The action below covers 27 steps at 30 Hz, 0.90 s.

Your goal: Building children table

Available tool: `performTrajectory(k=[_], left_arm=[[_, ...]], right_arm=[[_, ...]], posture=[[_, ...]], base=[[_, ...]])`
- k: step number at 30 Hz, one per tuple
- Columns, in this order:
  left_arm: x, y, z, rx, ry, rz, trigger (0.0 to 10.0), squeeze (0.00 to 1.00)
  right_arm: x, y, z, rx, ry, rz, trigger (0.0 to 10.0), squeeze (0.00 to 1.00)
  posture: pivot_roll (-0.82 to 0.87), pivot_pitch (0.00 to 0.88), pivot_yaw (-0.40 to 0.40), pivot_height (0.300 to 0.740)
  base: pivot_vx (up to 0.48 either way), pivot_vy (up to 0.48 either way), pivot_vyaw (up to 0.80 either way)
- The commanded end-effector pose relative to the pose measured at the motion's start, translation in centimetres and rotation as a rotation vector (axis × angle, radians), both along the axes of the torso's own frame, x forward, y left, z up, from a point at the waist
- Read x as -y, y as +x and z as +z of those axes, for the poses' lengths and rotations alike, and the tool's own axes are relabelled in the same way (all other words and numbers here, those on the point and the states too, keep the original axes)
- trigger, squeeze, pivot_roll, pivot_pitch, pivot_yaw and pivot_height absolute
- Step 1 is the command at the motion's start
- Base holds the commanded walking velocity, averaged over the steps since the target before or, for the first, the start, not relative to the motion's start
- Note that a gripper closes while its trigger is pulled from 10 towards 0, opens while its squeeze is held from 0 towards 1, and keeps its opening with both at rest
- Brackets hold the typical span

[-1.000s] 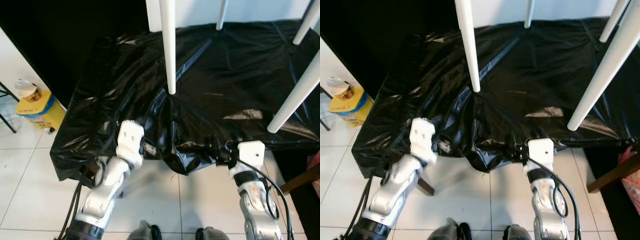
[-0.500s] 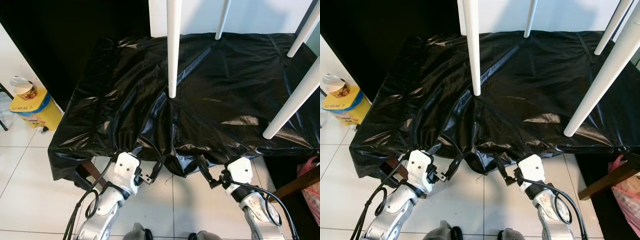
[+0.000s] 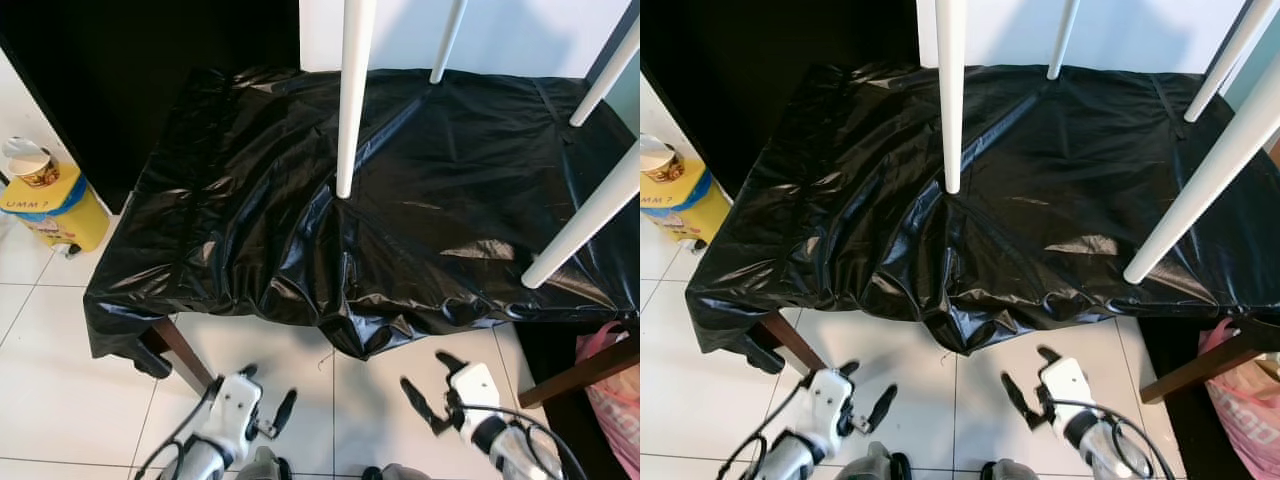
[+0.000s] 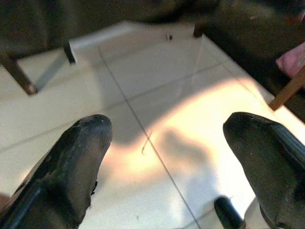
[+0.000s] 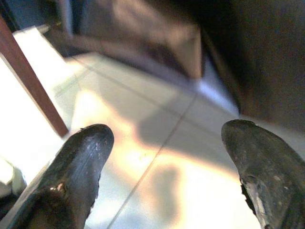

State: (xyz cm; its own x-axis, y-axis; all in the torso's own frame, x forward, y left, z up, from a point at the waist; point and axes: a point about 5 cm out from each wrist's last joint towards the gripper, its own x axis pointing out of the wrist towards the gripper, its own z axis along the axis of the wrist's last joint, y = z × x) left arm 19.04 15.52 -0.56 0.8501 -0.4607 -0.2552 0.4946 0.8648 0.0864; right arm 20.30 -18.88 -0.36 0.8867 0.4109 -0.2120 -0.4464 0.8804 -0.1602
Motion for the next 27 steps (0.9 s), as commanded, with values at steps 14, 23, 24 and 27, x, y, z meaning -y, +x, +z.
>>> performTrajectory(k=[14,23,24,27], left_arm=[[-2.2,-1.1,-7.0,-0.501,0.123,0.279,10.0,0.00],[-1.4,-3.3,-8.9,-0.693,0.221,0.310,10.0,0.00],[-1.2,-3.6,-9.1,-0.717,0.248,0.299,10.0,0.00],[-0.9,-4.2,-9.4,-0.748,0.282,0.282,10.0,0.00]], right_arm=[[3.4,-4.3,-7.4,-0.535,-0.096,-0.517,10.0,0.00],[1.8,-6.7,-9.4,-0.751,-0.234,-0.507,10.0,0.00],[1.3,-6.7,-9.6,-0.768,-0.224,-0.498,10.0,0.00],[0.4,-6.6,-9.7,-0.779,-0.222,-0.464,10.0,0.00]], posture=[[0.00,0.055,0.010,0.740],[-0.01,0.057,0.010,0.740],[-0.01,0.058,0.016,0.740],[-0.01,0.059,0.018,0.740]], base=[[0.000,0.000,0.00],[0.000,0.000,0.00],[0.000,0.000,0.00],[0.000,0.000,0.00]])
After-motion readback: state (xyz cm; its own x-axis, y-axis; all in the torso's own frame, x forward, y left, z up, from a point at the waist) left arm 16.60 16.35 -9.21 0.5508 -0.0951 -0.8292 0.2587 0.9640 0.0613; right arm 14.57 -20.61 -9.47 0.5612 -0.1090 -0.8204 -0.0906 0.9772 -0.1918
